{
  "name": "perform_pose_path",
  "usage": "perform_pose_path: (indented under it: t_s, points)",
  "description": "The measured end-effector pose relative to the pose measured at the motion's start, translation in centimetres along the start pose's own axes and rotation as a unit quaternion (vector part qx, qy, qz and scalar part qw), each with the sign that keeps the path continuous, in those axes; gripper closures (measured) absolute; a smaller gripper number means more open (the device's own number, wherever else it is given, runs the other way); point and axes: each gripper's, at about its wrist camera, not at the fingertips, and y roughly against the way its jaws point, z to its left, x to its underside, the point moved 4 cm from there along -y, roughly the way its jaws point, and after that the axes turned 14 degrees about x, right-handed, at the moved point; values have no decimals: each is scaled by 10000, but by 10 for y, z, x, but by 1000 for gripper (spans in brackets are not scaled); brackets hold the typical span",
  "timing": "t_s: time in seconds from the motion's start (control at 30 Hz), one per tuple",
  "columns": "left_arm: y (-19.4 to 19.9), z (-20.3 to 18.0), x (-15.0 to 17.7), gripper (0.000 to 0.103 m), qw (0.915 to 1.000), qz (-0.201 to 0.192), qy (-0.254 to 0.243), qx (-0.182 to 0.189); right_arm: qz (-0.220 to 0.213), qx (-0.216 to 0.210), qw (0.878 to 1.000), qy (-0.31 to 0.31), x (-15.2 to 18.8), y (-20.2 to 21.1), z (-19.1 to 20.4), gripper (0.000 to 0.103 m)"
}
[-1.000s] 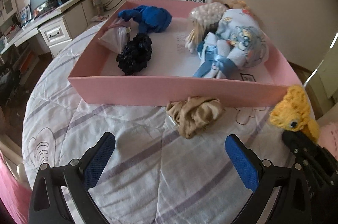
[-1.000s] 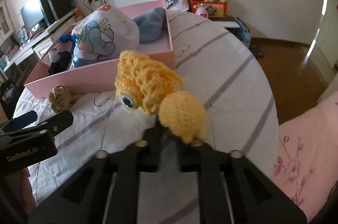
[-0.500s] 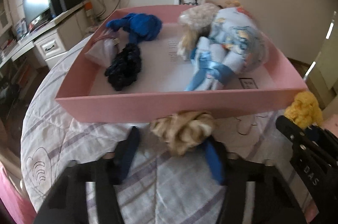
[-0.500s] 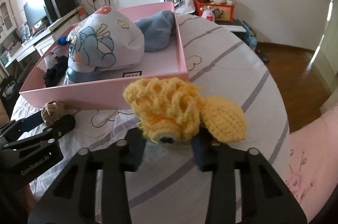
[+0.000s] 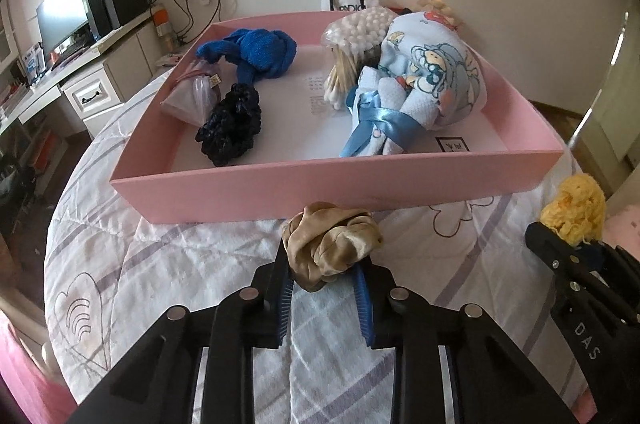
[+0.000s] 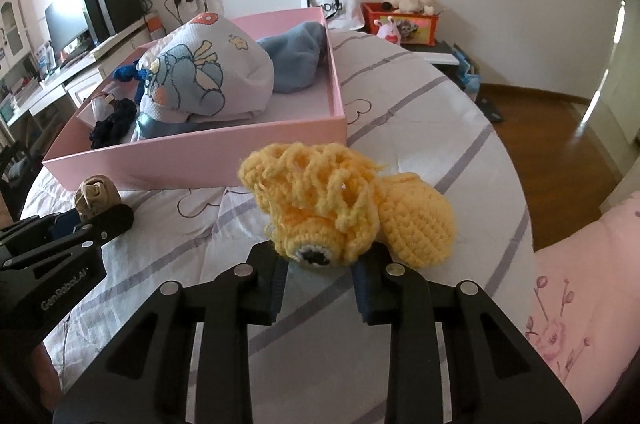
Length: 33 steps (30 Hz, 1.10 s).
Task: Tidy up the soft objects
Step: 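Lift the yellow toy and beige scrunchie and hold them raised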
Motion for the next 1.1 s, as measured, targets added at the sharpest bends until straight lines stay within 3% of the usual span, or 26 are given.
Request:
perform_pose_path:
  t_s: [0.53,1.1]
  points:
    - [49,-8,19,79,9999,-166,-19,-29,-362,129,9992,67,5,44,0,77]
    - [157,-19,56,79,9964,-842,-15,-137,-1127,60,9934,218,15,134,10,77]
